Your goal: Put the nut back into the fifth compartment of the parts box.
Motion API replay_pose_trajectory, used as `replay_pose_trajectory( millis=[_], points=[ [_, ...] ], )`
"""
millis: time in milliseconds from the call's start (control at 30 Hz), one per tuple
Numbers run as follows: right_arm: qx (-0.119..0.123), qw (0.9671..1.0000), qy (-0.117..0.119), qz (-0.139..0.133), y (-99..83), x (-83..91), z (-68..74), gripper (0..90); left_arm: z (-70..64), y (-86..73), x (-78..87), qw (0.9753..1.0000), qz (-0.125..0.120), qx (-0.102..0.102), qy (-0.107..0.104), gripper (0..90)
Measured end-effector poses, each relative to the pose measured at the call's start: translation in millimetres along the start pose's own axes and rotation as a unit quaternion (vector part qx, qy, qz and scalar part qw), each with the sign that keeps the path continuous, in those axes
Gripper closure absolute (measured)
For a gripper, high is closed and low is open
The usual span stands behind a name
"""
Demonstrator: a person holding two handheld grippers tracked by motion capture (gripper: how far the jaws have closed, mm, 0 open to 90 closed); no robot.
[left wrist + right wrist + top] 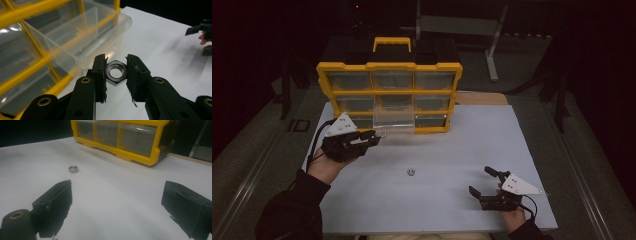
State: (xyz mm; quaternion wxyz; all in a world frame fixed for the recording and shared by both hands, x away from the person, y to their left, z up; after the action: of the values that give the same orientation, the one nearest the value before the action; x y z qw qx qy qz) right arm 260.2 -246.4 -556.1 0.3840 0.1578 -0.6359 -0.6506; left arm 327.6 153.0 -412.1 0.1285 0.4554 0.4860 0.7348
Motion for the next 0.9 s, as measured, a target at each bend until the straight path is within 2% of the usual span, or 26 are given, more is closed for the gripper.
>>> replay_pose_trajectory(
  millis=[267,333,400,833,900],
  points=[
    [-0.002,1.0000,0.000,-0.001,0.1,0.2,-0.1,9.9,11.3,22.4,-1.4,0.9998,-0.014,0.007,0.012,69.1],
    [-0.002,1.0000,0.001,-0.001,0.2,0.2,0.1,9.9,14.9,26.6,-4.4,0.9996,-0.018,0.010,0.021,69.1],
    [-0.001,1.0000,0.001,-0.001,0.2,0.4,0.0,9.9,17.9,29.5,-6.7,0.9994,-0.021,0.018,0.023,69.1],
    [-0.002,1.0000,0.001,0.000,-0.1,0.3,-0.1,9.9,24.2,47.5,-25.0,0.9979,-0.023,0.022,0.056,69.1],
    [-0.002,1.0000,0.001,0.000,0.0,0.2,-0.1,9.9,25.4,49.2,-30.2,0.9974,-0.025,0.029,0.061,69.1]
  ],
)
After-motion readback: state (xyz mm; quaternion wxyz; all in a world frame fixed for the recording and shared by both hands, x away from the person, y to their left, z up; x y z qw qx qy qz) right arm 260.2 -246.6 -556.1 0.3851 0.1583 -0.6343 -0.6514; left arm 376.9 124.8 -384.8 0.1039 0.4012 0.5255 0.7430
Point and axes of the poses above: each handheld gripper's, and its own axes: x roughly backward along the jaws, y roughly out of its top, z roughly to its left, the point moved 5 cm from there along -x, roughly forward along the jaws, and after that the axes turned 7 degrees about -x, right-handed, at the moved point
